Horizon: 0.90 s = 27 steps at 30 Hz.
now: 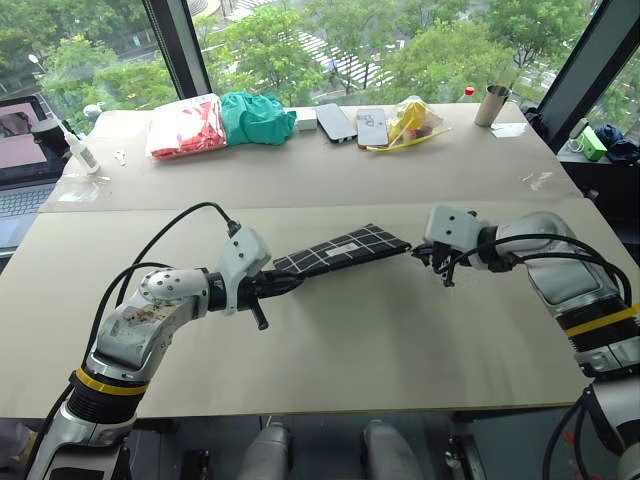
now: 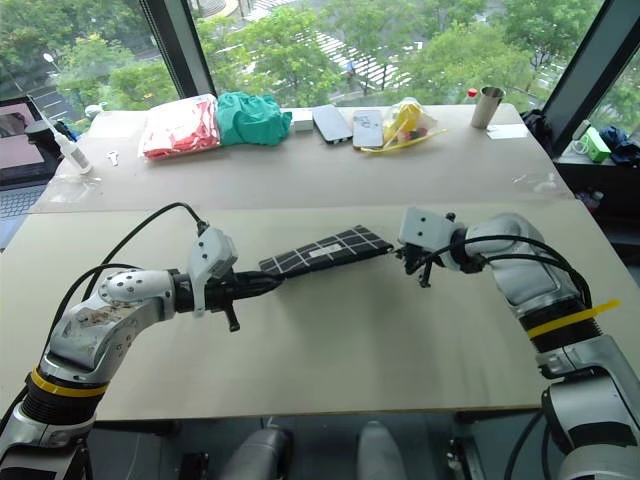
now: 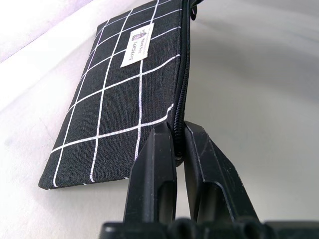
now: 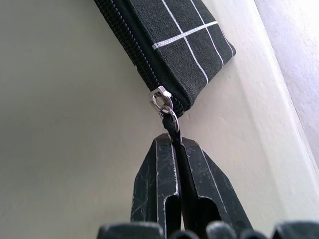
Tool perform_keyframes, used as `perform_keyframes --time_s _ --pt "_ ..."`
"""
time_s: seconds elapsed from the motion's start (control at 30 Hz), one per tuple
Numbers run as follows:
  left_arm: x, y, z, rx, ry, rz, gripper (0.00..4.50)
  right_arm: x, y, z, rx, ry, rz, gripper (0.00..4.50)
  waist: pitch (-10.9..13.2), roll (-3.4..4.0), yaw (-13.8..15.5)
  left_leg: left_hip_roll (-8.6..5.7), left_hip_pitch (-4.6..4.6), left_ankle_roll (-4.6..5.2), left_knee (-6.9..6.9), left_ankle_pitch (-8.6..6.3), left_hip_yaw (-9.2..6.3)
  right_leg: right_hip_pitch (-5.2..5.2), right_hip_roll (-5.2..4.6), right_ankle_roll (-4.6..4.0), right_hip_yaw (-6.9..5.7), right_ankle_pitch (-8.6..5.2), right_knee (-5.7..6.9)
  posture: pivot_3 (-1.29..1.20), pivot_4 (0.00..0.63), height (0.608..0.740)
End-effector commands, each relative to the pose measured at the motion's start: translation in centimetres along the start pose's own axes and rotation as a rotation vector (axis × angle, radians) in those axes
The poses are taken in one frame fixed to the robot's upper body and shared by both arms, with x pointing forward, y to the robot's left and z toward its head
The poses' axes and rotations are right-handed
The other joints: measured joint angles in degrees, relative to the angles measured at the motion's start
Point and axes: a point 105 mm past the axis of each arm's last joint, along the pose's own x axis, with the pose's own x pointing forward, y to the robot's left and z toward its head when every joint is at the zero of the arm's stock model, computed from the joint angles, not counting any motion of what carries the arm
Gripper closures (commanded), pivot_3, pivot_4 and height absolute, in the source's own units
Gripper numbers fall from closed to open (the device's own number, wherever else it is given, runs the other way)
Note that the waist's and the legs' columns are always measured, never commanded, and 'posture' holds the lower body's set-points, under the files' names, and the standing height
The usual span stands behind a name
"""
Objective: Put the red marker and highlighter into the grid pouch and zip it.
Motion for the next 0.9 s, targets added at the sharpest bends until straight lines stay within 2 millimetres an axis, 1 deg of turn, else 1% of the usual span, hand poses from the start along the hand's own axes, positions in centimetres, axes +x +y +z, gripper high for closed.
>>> perform_keyframes --time_s 0.03,0.07,0.13,0.17,0.2,0.23,0.3,0.33,0.4,0.43,0.5,0.57,0.6,0.63,0.67,0.73,0.77,0.8,0.87,0.9 --pt "-0.9 0.2 0.8 0.04 -0.048 0.011 4.5 -1.1 -0.4 0.0 -0.011 -0.009 -0.022 3.8 0.0 0.0 0.05 0.0 0.0 0.0 0.0 0.0 -0.01 0.0 0.0 0.0 0.0 0.0 0.0 0.0 0.15 0.74" --pt "-0.9 0.1 0.7 0.063 -0.055 0.003 4.5 -1.1 -0.2 0.0 -0.004 -0.017 -0.019 3.64 0.0 0.0 0.08 0.0 0.0 0.0 0.0 0.0 -0.01 0.0 0.0 0.0 0.0 0.0 0.0 0.0 0.15 0.74" --pt "-0.8 -0.3 0.5 0.116 -0.077 -0.028 4.5 -1.5 0.7 0.1 0.023 -0.039 0.013 2.9 0.0 0.0 0.12 0.0 -0.01 0.0 0.0 0.0 -0.01 0.01 0.0 0.0 0.0 0.0 -0.02 0.0 0.15 0.74" --pt "-0.8 -0.8 0.7 0.136 -0.112 -0.071 4.5 -2.0 1.4 0.2 0.041 -0.058 0.045 2.66 0.0 0.0 0.24 0.0 -0.01 0.0 0.0 0.0 -0.01 0.01 -0.01 0.0 0.0 0.0 -0.03 0.0 0.15 0.74" --pt "-1.0 -1.2 0.8 0.149 -0.145 -0.116 4.5 -2.5 2.1 0.4 0.059 -0.076 0.079 2.24 0.0 0.0 0.32 0.0 -0.02 0.0 0.0 0.0 -0.01 0.0 -0.01 0.0 0.0 0.0 -0.03 0.0 0.15 0.74" --pt "-1.1 -1.3 0.7 0.163 -0.163 -0.136 4.5 -3.1 2.8 0.3 0.067 -0.079 0.109 1.87 0.0 0.0 0.48 0.0 -0.03 0.0 0.0 0.0 -0.01 0.01 -0.02 0.0 -0.01 0.0 -0.04 0.0 0.15 0.74" --pt "-1.4 -0.6 -0.3 0.218 -0.156 -0.141 4.5 -4.0 4.1 -0.1 0.079 -0.064 0.159 1.17 0.0 0.0 0.77 -0.04 -0.05 0.0 0.01 0.0 -0.01 0.01 -0.09 0.0 -0.03 0.0 -0.06 0.0 0.15 0.74" --pt "-1.6 -0.1 -1.0 0.247 -0.132 -0.137 4.5 -4.3 4.4 -0.4 0.082 -0.046 0.161 0.9 0.0 0.0 0.93 -0.05 -0.04 0.0 0.01 0.0 0.0 0.03 -0.1 0.0 -0.03 0.0 -0.08 0.0 0.15 0.74" --pt "-2.0 0.5 -2.2 0.3 -0.09 -0.145 4.5 -5.1 4.3 -1.2 0.113 -0.012 0.139 0.19 0.0 0.01 0.99 -0.05 0.03 0.0 0.03 0.0 0.02 0.1 -0.09 0.0 -0.03 0.0 -0.11 0.0 0.15 0.74" --pt "-2.1 0.8 -2.6 0.309 -0.08 -0.146 4.5 -5.7 4.2 -1.5 0.147 -0.008 0.129 0.01 0.0 0.01 0.92 -0.04 0.05 0.0 0.03 0.0 0.04 0.1 -0.08 0.0 -0.01 0.0 -0.12 0.0 0.15 0.74" --pt "-2.1 1.3 -2.6 0.326 -0.091 -0.139 4.5 -6.8 3.6 -1.7 0.188 -0.018 0.098 0.01 0.0 0.01 0.92 -0.03 0.05 0.0 0.02 0.0 0.06 0.1 -0.06 0.0 -0.02 0.0 -0.11 0.0 0.15 0.74" --pt "-2.1 1.3 -2.8 0.339 -0.087 -0.151 3.6 -8.0 3.0 -2.3 0.21 -0.01 0.056 0.0 0.0 0.0 0.94 -0.03 0.04 0.0 0.02 0.0 0.06 0.09 -0.07 0.0 -0.02 0.0 -0.1 0.0 0.15 0.74" --pt "-2.1 1.3 -2.9 0.349 -0.085 -0.154 3.39 -8.3 3.0 -2.6 0.213 -0.003 0.048 0.0 0.0 0.0 0.95 -0.03 0.03 0.0 0.02 0.0 0.06 0.09 -0.07 0.0 -0.02 0.0 -0.11 0.0 0.15 0.74" --pt "-2.0 1.3 -2.8 0.348 -0.093 -0.157 2.94 -8.6 2.9 -2.9 0.218 0.008 0.043 0.0 0.0 0.0 0.97 -0.04 0.03 0.01 0.02 -0.01 0.05 0.09 -0.08 0.0 -0.02 0.0 -0.1 0.0 0.15 0.74" --pt "-1.9 1.2 -2.4 0.347 -0.119 -0.15 2.68 -8.8 2.7 -3.1 0.224 0.018 0.029 0.0 0.0 0.0 0.97 -0.04 0.03 0.02 0.02 -0.01 0.06 0.1 -0.08 0.0 -0.03 0.0 -0.1 0.0 0.15 0.74" --pt "-2.1 0.8 -1.1 0.3 -0.187 -0.157 1.91 -9.1 2.3 -3.3 0.235 0.017 0.013 0.0 0.0 0.0 0.92 -0.04 0.04 0.02 0.02 -0.01 0.06 0.1 -0.08 0.01 -0.03 0.0 -0.1 0.0 0.15 0.74" --pt "-2.5 0.4 -0.3 0.248 -0.227 -0.175 1.69 -9.2 2.1 -3.3 0.242 0.007 0.006 0.0 0.0 0.0 0.91 -0.04 0.04 0.02 0.03 -0.01 0.07 0.1 -0.08 0.01 -0.02 0.0 -0.1 0.0 0.15 0.74" --pt "-3.1 0.0 0.3 0.197 -0.249 -0.199 1.24 -9.2 1.8 -3.1 0.253 -0.011 0.005 0.0 0.01 -0.01 0.78 -0.03 0.02 0.02 0.04 -0.01 0.06 0.1 -0.08 0.01 -0.02 0.0 -0.09 0.0 0.15 0.74" --pt "-4.4 -0.5 0.7 0.121 -0.25 -0.244 0.58 -9.2 1.6 -2.7 0.279 -0.055 0.005 0.0 0.01 0.0 0.36 -0.02 0.01 0.02 0.05 -0.01 0.05 0.08 -0.08 0.01 -0.02 0.0 -0.05 0.0 0.15 0.74" --pt "-5.0 -0.4 0.9 0.093 -0.253 -0.241 0.58 -9.2 1.5 -2.6 0.291 -0.071 0.008 0.0 0.01 0.0 0.07 0.0 0.03 0.04 0.04 -0.03 0.05 0.08 -0.06 0.01 -0.02 0.0 -0.03 0.0 0.15 0.74"
